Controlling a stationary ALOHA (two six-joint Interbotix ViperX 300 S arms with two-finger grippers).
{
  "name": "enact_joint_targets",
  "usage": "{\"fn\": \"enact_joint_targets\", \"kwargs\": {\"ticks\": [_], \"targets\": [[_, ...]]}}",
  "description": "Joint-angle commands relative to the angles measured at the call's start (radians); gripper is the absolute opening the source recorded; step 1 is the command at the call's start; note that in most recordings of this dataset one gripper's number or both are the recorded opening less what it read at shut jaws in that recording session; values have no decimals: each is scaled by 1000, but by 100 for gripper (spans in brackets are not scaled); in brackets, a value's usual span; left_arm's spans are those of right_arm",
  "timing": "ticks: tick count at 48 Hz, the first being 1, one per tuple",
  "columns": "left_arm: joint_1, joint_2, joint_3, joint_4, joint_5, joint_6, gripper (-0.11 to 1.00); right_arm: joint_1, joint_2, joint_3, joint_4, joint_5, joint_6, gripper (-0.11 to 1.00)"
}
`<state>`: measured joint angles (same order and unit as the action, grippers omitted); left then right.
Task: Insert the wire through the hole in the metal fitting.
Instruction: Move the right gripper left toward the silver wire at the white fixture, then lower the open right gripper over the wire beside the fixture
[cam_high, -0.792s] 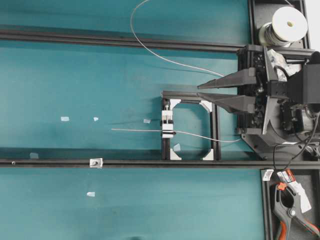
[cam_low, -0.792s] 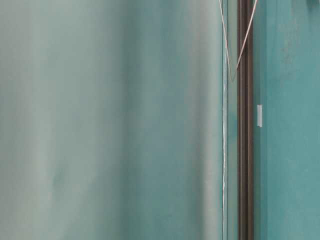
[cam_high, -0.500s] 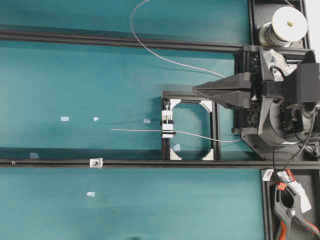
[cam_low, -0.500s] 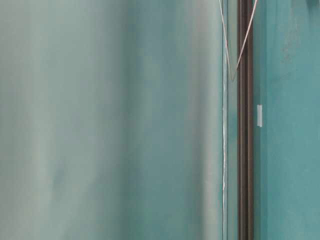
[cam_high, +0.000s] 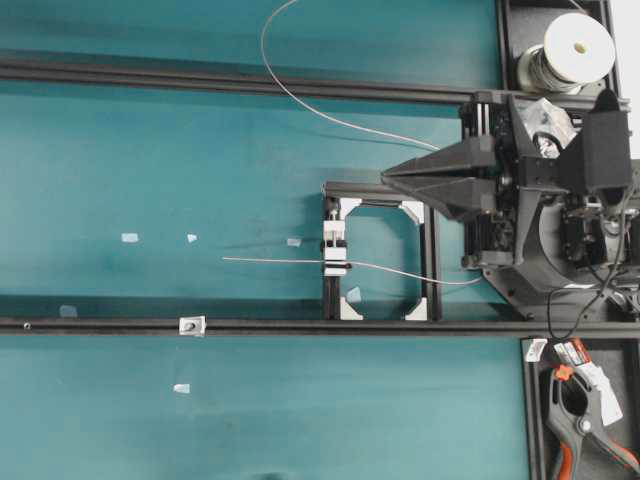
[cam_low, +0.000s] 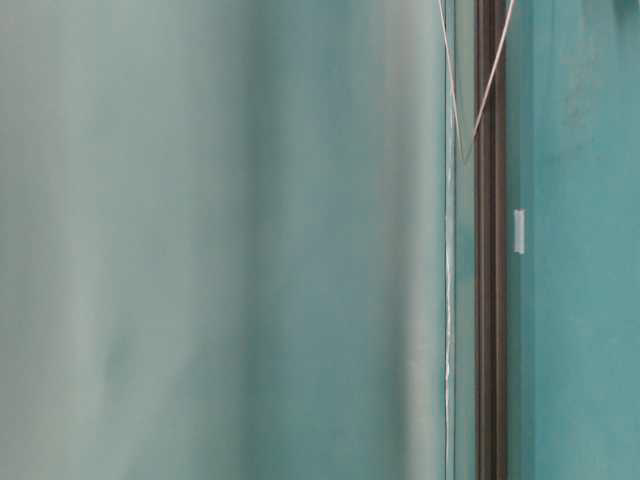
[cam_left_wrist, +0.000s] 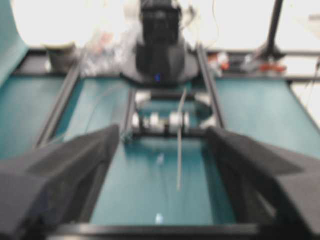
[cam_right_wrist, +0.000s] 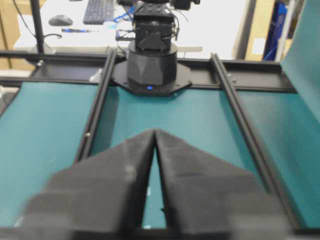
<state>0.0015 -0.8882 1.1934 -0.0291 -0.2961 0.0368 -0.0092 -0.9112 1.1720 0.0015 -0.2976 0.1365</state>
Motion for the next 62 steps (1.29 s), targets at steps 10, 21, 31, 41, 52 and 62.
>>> {"fn": "enact_joint_targets", "kwargs": {"ticks": [10,21,31,41,52,62], "targets": [[3,170,-31,-2,-25,20,86,-5,41,-18,0,-5,8,83],[3,249,-6,-2,-107,21,86,-5,129,-41,5,-5,18,82],[-2,322,18,-2,-167,26,86,-5,245,-71,12,-5,48,82],[-15,387,29,-2,-224,60,86,-5,365,-103,12,-2,74,82],[-31,495,32,-2,-305,74,86,-5,476,-124,12,-2,87,81],[-38,598,21,-2,-390,71,86,-5,569,-153,12,-2,107,81]]}}
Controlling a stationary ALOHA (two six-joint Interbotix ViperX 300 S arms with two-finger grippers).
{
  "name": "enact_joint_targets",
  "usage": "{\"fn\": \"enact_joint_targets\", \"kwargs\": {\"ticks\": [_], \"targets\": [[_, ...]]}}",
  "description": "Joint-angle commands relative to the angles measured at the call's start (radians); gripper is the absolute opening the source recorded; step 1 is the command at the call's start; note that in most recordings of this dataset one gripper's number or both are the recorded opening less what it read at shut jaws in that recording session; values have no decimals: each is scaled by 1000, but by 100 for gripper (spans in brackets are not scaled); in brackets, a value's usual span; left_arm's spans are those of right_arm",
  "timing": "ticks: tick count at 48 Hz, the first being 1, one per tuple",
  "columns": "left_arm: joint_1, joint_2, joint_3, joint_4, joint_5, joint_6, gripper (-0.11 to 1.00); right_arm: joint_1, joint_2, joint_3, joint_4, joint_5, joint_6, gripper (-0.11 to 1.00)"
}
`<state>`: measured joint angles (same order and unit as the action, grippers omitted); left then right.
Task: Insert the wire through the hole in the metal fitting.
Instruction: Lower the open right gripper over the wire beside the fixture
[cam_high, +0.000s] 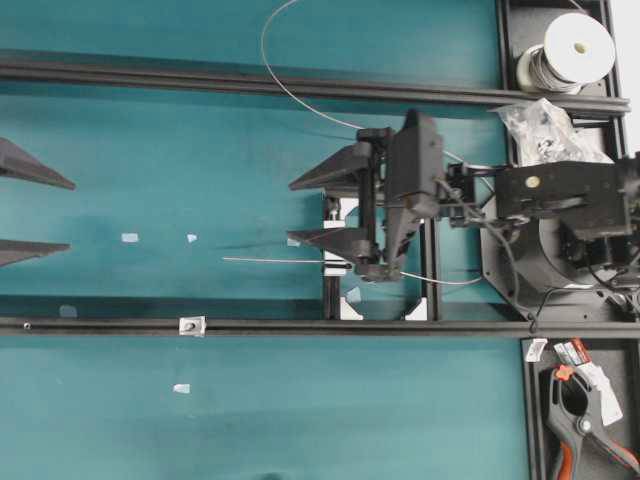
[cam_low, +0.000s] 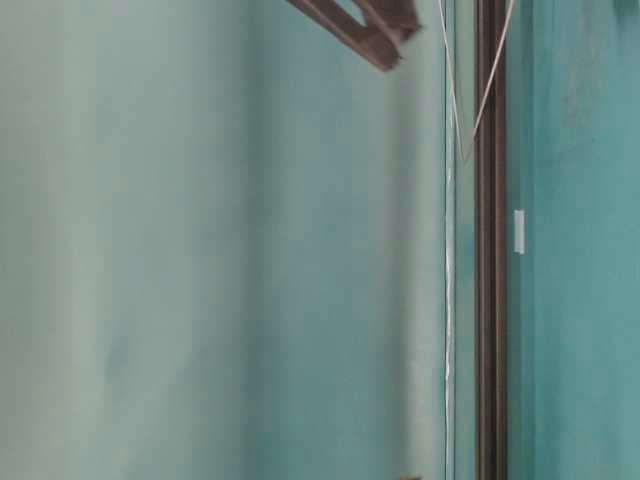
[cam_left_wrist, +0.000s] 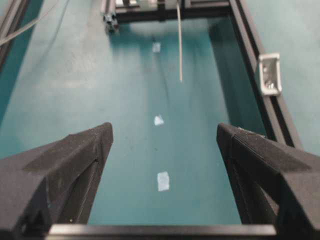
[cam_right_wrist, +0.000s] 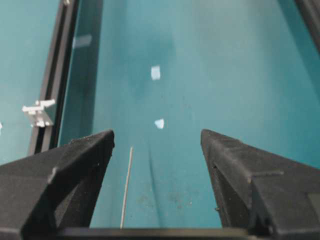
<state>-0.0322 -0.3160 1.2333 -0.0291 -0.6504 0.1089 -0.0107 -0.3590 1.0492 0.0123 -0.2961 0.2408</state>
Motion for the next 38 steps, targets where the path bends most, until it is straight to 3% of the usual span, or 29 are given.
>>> {"fn": "enact_joint_targets", "kwargs": {"ticks": [1,20,38], "targets": [[-5,35,-20,-2,-41,-2,86,-3,25,-34,2,-3,5,81],[-6,178,-43,-3,-95,-8,86,2,155,-60,2,-31,6,81],[-6,196,-38,-8,-103,-9,86,15,241,-67,2,-51,26,81]]}}
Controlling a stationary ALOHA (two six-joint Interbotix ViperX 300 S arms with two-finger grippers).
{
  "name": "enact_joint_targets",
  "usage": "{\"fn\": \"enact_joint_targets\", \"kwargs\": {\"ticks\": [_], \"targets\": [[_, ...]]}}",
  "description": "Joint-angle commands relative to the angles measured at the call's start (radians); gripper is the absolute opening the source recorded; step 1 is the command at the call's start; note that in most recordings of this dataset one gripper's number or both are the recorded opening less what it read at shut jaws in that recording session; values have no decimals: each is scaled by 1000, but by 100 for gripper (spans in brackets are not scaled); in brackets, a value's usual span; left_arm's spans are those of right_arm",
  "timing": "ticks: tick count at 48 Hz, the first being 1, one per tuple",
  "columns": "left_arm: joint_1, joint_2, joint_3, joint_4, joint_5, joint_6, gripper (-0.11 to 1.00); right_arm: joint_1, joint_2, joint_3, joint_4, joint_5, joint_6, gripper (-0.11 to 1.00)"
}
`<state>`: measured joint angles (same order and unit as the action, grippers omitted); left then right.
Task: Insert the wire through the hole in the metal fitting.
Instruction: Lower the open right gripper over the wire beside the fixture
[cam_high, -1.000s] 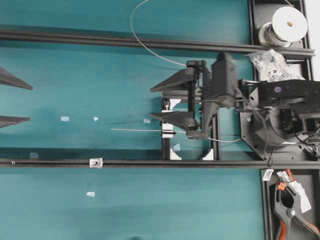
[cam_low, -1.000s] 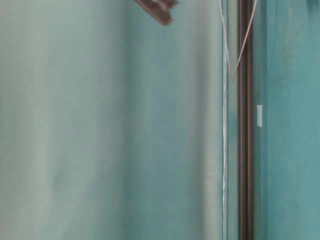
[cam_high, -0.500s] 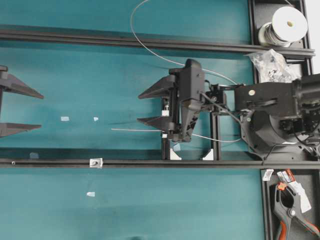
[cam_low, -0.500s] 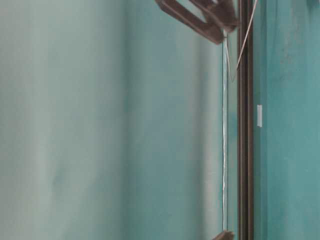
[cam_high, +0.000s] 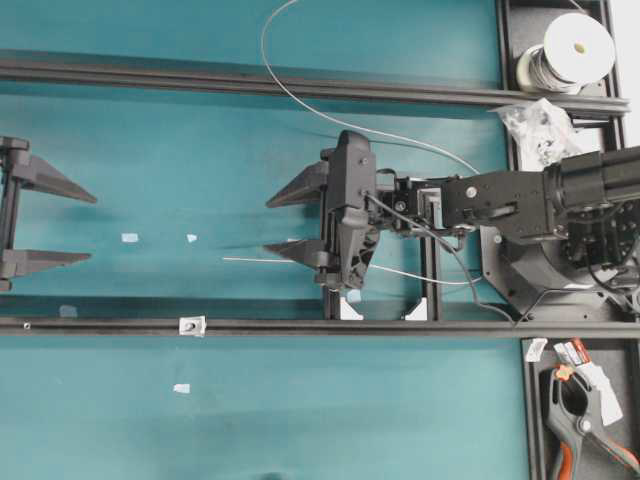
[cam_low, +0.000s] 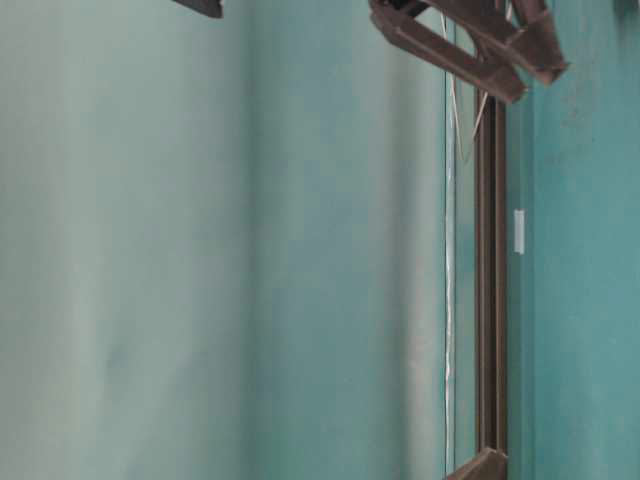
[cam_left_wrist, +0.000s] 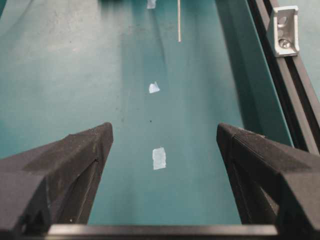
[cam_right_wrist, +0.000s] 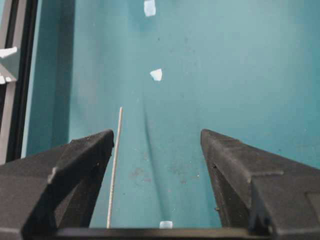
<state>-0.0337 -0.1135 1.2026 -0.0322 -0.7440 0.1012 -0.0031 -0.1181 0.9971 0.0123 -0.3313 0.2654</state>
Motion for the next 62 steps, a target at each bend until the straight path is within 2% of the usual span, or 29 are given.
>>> {"fn": "enact_joint_targets", "kwargs": {"ticks": [1,11,27,62], "targets": [[-5,-6,-8,-5,-9,-2,86,8,3,-15,2,-20,2,81],[-5,-6,-8,-5,-9,-2,86,31,35,-15,2,-49,5,81],[-3,-6,-11,-5,-6,-3,86,49,71,-14,-2,-41,72,81],[-5,-6,-9,-5,-2,-3,86,66,130,-57,-3,-14,74,81]]}}
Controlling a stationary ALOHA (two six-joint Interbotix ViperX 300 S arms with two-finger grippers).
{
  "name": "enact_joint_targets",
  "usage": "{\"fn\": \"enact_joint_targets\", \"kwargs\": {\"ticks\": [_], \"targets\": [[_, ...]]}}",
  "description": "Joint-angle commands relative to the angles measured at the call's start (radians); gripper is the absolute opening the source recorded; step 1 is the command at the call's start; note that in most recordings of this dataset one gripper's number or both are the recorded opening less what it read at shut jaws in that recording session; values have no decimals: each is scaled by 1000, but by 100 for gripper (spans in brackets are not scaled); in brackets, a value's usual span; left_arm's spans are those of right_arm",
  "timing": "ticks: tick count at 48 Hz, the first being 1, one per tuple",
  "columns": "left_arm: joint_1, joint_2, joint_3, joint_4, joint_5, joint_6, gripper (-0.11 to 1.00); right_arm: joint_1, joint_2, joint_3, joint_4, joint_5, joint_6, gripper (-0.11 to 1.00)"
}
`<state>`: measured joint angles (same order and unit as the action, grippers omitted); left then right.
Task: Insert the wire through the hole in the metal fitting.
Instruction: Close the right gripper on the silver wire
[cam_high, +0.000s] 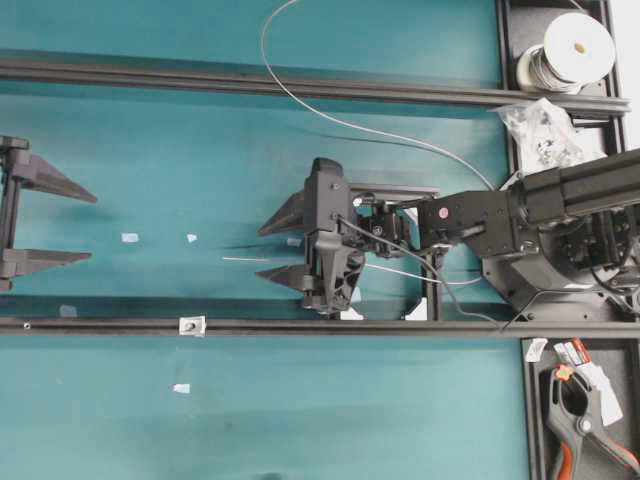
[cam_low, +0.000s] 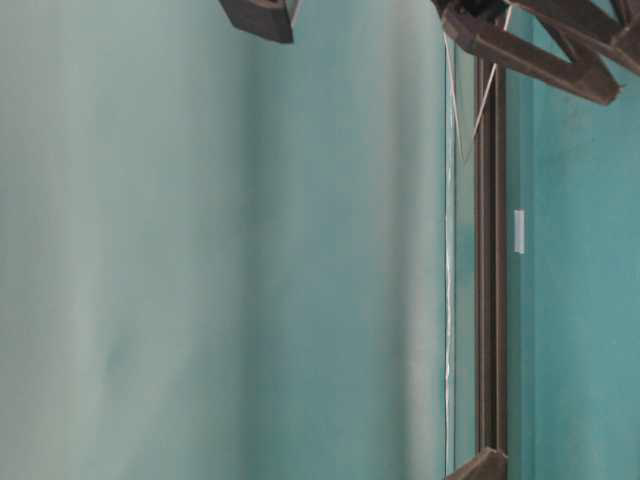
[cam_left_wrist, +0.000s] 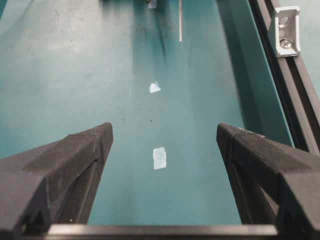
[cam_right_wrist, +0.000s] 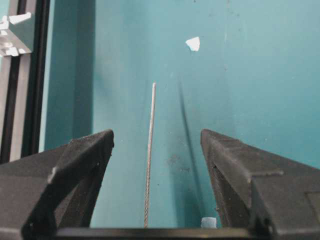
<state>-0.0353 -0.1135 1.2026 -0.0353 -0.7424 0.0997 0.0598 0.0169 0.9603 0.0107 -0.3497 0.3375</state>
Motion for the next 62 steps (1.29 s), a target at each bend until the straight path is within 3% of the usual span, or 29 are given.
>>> {"fn": "enact_joint_targets", "kwargs": {"ticks": [1,11,24,62], "targets": [[-2,-6,-9,-2,-3,-2,86,3,-5,-21,-2,8,2,81],[-3,-6,-9,-2,-3,-2,86,2,-5,-20,-2,25,3,79],[-2,-6,-11,-2,-3,-2,86,3,-5,-14,-2,37,3,44],[-2,-6,-11,-3,-3,0,86,3,-5,-15,0,87,3,42]]}}
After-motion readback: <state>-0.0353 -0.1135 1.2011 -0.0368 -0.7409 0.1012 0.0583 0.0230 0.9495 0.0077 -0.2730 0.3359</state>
